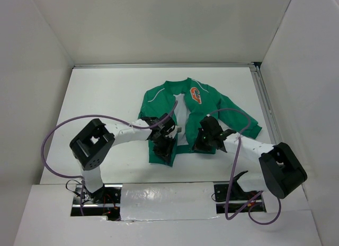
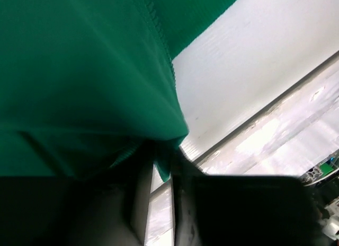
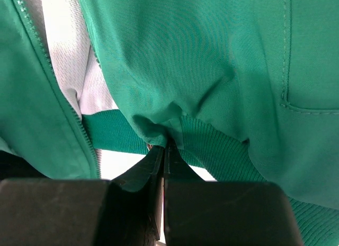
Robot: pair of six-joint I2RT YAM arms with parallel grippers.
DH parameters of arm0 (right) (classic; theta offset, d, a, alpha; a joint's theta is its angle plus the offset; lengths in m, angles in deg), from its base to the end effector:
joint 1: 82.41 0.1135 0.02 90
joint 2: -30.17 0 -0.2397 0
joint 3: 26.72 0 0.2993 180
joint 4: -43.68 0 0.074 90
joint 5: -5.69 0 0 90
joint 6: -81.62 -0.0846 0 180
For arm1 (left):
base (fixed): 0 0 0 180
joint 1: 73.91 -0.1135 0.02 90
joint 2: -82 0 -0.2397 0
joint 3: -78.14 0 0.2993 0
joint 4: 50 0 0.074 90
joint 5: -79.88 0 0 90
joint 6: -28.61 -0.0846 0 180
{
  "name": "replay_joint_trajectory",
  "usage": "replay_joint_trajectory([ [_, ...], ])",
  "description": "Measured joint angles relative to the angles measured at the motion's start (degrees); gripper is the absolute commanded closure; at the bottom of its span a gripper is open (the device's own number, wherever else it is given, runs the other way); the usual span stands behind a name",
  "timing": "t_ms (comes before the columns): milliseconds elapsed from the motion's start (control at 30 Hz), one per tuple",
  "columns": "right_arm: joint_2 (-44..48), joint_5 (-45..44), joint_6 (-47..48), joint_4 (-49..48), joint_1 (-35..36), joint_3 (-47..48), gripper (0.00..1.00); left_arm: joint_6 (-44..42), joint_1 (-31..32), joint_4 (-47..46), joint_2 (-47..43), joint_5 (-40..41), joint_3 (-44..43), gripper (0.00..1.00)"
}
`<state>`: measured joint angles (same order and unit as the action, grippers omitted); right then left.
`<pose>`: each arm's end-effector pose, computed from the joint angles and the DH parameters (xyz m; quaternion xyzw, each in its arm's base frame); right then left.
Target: Zip up the jacket
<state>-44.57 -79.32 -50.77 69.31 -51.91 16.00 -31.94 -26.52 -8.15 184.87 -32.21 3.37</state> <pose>0.2508 0.1563 0.0523 0.0873 0.9556 0.1990 0.1990 0.2404 -0.3083 0.0631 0.1836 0.9495 -0.2540 0.0166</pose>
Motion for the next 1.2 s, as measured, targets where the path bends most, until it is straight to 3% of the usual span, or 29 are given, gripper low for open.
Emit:
replay_joint_trajectory([
  [67,0.0,0.2,0.0,-0.2,0.0,0.0,1.0,-0.3,0.5,0.3,1.0,0.3,-0.9,1.0],
  [333,7.6,3.9,2.5,-1.9,-0.4,-2.6,1.0,2.4,0.9,1.0,1.2,2.3,-2.6,1.0],
  [600,25.4,10.6,6.7,-8.9,-2.8,-4.5,1.0,4.5,-0.6,0.7,-10.4,6.9,-11.3,1.0],
  [833,32.4,13.2,10.2,-12.0,-3.4,-1.0,1.0,5.6,-4.0,-2.5,-14.3,10.2,-17.9,1.0],
  [1200,38.1,13.9,8.9,-22.4,-4.5,-4.0,1.0,9.2,-4.9,-13.6,-21.0,8.0,-11.0,1.0],
])
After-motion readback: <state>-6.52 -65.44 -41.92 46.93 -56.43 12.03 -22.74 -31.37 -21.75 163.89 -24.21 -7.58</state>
